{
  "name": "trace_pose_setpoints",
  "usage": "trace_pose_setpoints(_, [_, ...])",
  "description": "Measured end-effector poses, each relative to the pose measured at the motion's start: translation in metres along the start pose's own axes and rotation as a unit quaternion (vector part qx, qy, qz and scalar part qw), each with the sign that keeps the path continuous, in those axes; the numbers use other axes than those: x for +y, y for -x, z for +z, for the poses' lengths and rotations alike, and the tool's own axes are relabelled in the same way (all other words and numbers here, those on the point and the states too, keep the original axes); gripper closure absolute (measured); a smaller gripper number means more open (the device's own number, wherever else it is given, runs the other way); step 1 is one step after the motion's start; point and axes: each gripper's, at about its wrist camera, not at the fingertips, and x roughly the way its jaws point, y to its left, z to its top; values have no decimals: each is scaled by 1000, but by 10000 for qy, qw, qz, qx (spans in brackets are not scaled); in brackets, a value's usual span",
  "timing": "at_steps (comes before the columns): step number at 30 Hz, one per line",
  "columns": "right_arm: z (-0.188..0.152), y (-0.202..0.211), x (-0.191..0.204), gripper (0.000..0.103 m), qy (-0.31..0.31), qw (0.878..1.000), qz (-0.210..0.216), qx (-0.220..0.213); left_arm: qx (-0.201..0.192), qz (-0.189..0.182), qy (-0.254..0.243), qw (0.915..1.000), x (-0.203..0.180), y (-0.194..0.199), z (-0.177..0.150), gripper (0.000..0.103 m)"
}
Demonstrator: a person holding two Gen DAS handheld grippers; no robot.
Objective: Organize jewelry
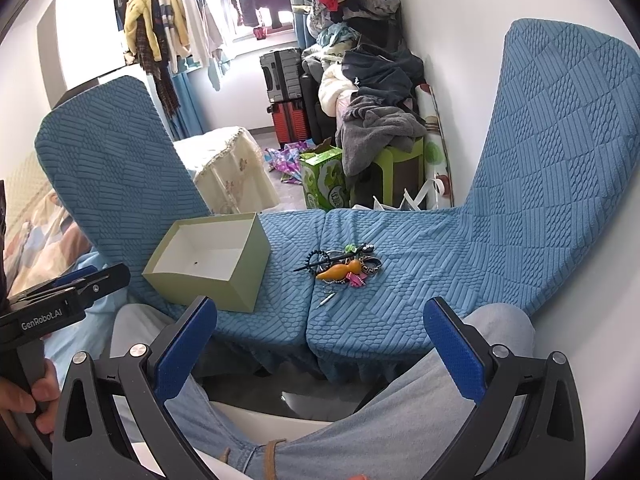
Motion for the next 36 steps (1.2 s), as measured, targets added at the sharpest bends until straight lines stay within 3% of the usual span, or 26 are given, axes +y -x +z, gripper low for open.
trace_pose_setpoints(23, [1, 0, -2, 0, -19, 10000, 16, -3, 35, -49, -4, 10000, -3, -1, -3, 22])
trace_pose_setpoints(36, [5, -25, -7, 0, -70, 9998, 111, 143, 171, -31, 158, 9997, 2, -25, 3, 22])
